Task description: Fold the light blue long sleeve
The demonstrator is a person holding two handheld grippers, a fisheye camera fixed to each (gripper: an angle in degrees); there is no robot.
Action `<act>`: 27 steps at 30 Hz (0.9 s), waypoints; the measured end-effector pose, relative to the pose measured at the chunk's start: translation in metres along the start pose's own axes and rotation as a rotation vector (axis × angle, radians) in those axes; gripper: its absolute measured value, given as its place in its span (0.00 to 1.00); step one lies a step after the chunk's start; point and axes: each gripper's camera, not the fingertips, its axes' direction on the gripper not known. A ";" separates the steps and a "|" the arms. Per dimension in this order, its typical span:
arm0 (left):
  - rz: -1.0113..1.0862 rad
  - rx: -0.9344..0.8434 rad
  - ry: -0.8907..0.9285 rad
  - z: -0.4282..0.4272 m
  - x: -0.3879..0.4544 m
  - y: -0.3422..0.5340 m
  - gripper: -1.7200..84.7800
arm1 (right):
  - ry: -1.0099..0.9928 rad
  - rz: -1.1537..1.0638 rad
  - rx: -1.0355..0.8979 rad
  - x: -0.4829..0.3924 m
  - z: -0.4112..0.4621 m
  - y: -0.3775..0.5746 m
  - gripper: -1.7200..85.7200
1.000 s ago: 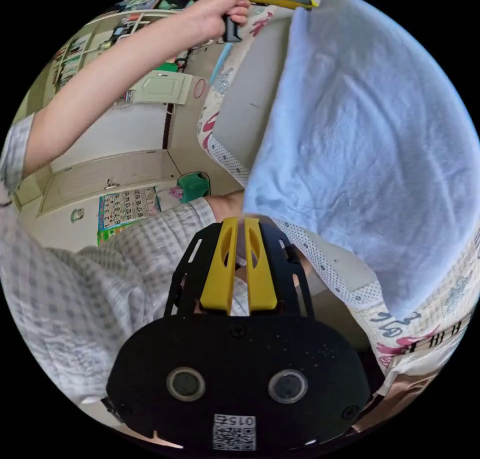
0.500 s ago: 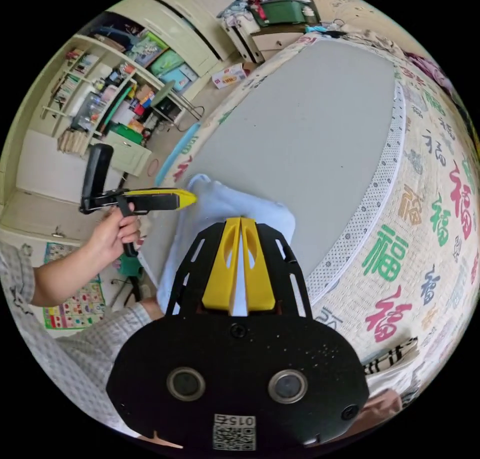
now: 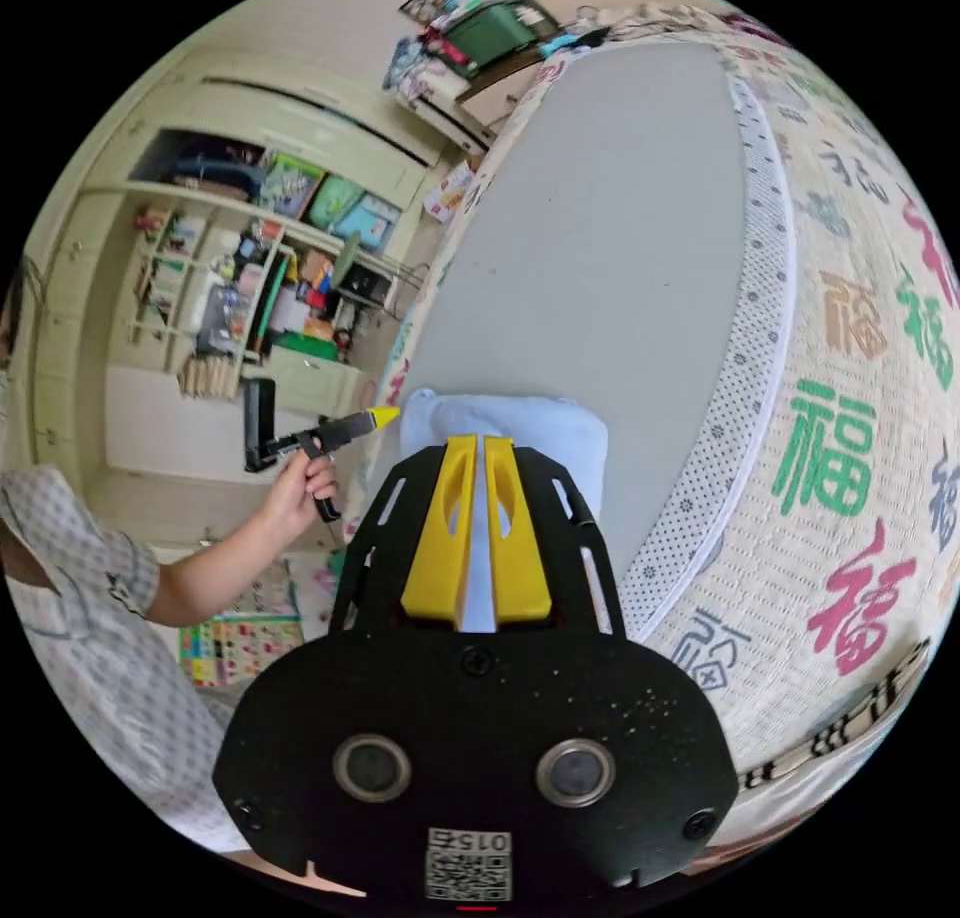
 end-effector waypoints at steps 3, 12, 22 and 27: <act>-0.067 0.038 0.032 -0.026 -0.039 0.001 0.15 | -0.067 0.179 0.122 0.039 -0.053 0.013 0.14; 0.022 -0.166 0.205 0.012 -0.045 -0.036 0.17 | -0.168 0.332 0.006 0.081 -0.055 -0.017 0.27; 0.132 -0.208 0.270 -0.028 0.013 -0.068 0.09 | -0.151 0.274 0.104 0.011 -0.135 -0.016 0.16; 0.341 -0.113 0.392 -0.102 0.120 -0.058 0.08 | -0.225 0.189 0.385 -0.051 -0.239 0.067 0.16</act>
